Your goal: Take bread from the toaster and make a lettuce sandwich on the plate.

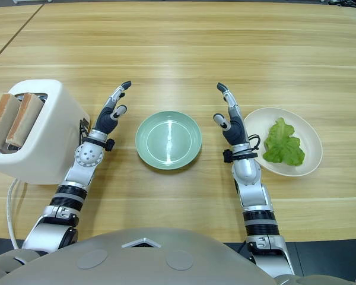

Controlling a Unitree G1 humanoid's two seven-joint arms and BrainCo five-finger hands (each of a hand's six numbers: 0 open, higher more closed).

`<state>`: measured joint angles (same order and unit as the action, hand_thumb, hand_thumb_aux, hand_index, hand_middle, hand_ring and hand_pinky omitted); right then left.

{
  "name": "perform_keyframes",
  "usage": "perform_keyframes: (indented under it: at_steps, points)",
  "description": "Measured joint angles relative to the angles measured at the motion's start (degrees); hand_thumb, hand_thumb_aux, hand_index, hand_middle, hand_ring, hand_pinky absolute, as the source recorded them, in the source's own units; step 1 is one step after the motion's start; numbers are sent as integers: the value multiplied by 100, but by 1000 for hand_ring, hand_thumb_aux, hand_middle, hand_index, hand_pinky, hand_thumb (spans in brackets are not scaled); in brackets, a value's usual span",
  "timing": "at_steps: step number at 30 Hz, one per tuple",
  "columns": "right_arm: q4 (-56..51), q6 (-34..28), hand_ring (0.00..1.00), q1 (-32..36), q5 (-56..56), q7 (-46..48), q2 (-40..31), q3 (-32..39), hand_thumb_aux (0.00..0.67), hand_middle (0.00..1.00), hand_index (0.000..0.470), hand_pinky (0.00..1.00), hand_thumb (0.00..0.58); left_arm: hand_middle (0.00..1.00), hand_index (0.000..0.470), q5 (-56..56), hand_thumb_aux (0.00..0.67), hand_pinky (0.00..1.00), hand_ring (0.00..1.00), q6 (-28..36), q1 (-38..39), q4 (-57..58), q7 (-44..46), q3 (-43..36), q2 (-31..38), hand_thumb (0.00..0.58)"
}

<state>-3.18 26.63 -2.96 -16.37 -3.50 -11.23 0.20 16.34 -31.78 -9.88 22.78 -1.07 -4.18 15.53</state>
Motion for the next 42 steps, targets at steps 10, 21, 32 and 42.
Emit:
perform_keyframes:
  at_steps: [10,21,32,42]
  points:
    - [160,40,0,-53,16,-28,2,-19,0,0,0,0,0,0,0,3,0,0,0,-53,161,-219,6,-6,8,0]
    - [177,-17,0,-96,-196,-277,148,56,0,0,0,0,0,0,0,-888,0,0,0,988,155,-4064,1145,-118,321,0]
    - [-601,-108,0,450,-451,-725,296,190,0,0,0,0,0,0,0,-4195,0,0,0,4521,-2249,-5403,1854,3156,3178,0]
    - [-950,-45,0,507,-493,-949,224,120,0,0,0,0,0,0,0,-788,0,0,0,2990,1145,-3354,4218,3526,5348,0]
